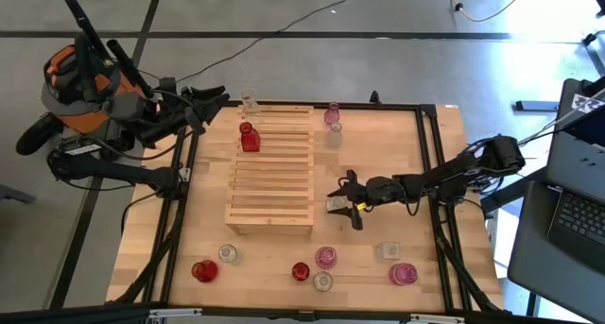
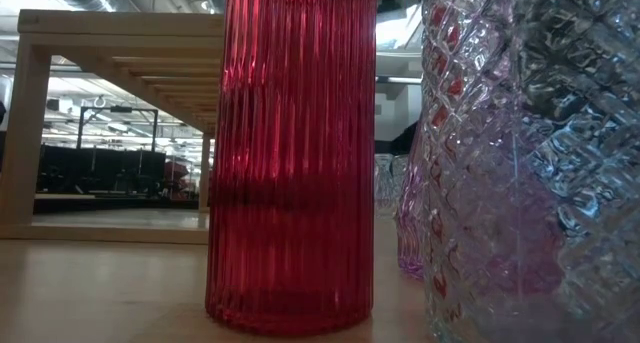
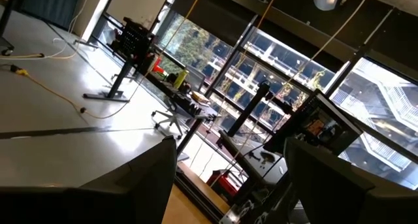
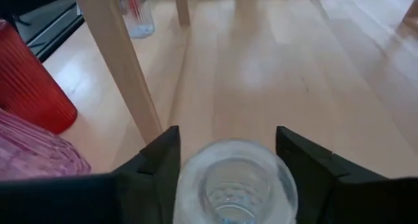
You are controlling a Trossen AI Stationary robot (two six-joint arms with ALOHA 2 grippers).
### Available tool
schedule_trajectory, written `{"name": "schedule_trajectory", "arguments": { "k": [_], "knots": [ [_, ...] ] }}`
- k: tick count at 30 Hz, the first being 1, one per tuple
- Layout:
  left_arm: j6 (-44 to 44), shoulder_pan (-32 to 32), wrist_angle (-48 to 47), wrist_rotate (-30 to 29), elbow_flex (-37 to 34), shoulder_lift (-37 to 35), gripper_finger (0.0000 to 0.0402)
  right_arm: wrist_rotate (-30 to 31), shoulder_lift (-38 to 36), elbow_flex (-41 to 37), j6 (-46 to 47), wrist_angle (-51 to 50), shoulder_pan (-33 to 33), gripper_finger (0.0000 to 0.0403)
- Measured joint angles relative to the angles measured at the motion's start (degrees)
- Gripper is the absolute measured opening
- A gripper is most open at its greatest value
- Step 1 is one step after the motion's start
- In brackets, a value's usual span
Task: Sort vases onto shelf
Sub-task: Put the transparent vase on the shelf aligned with the other transparent vase
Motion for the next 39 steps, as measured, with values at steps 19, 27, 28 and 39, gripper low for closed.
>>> {"name": "schedule_trajectory", "arguments": {
  "k": [19,27,28,39],
  "knots": [
    [0.00,0.02,-0.02,-0.02,-0.02,0.00,0.0275,1.54,-5.51,-0.20,2.05,-1.07,-0.98,0.0155],
    [0.00,0.00,-0.02,-0.02,0.00,0.00,0.0275,2.45,-17.76,-0.17,-0.10,-4.86,-7.34,0.0155],
    [0.00,0.02,-0.02,-0.02,-0.01,0.00,0.0275,3.05,-19.50,-0.17,-0.86,-5.61,-8.20,0.0155],
    [-0.02,0.00,-0.02,-0.01,-0.01,-0.01,0.0275,-1.14,-28.41,6.06,-8.24,-4.02,-21.64,0.0155]
  ]
}}
